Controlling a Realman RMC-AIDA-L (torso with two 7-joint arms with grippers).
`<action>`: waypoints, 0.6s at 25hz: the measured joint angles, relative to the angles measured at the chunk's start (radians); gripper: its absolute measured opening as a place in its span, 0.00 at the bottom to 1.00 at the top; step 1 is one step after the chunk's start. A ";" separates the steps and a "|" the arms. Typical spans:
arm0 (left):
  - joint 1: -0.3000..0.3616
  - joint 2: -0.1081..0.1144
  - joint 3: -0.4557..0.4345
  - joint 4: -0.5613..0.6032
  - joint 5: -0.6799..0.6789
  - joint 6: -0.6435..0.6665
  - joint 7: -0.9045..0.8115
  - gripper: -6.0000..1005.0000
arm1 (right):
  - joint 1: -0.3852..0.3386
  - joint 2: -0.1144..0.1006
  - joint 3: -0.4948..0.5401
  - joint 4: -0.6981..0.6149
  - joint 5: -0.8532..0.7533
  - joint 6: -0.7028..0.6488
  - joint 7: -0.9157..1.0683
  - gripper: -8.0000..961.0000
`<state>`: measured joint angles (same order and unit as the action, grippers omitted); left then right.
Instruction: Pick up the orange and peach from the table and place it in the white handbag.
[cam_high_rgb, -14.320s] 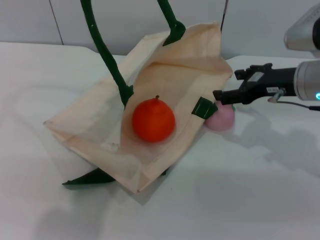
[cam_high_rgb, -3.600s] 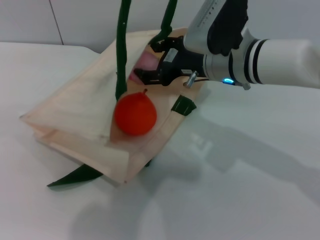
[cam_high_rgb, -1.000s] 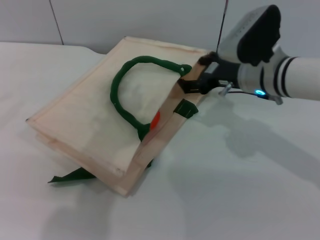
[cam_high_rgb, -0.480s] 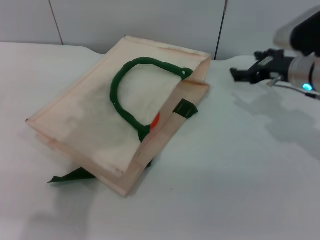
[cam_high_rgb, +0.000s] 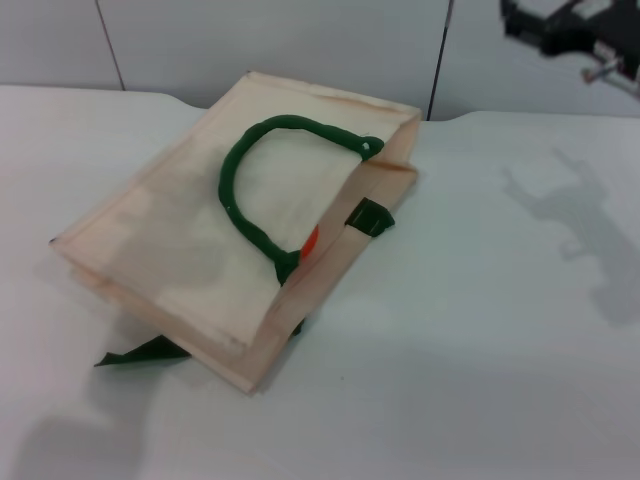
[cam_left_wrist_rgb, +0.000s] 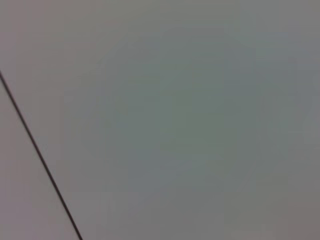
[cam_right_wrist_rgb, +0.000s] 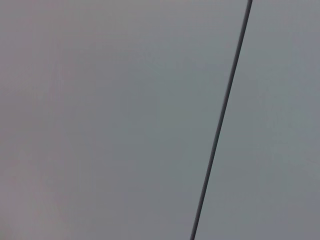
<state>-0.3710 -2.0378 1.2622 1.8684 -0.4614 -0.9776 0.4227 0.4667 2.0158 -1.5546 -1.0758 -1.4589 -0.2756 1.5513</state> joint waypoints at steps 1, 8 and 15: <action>0.023 -0.001 0.027 -0.019 0.000 0.063 0.007 0.39 | -0.012 0.011 -0.010 -0.029 -0.006 0.033 -0.013 0.90; 0.082 -0.001 0.151 -0.152 -0.006 0.420 0.016 0.39 | -0.034 0.012 -0.035 -0.069 0.030 0.107 -0.018 0.90; 0.124 0.002 0.236 -0.302 -0.058 0.716 0.016 0.38 | -0.042 0.013 -0.025 -0.061 0.054 0.127 -0.017 0.90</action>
<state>-0.2468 -2.0354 1.4980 1.5661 -0.5191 -0.2620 0.4392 0.4248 2.0283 -1.5796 -1.1364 -1.4050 -0.1484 1.5343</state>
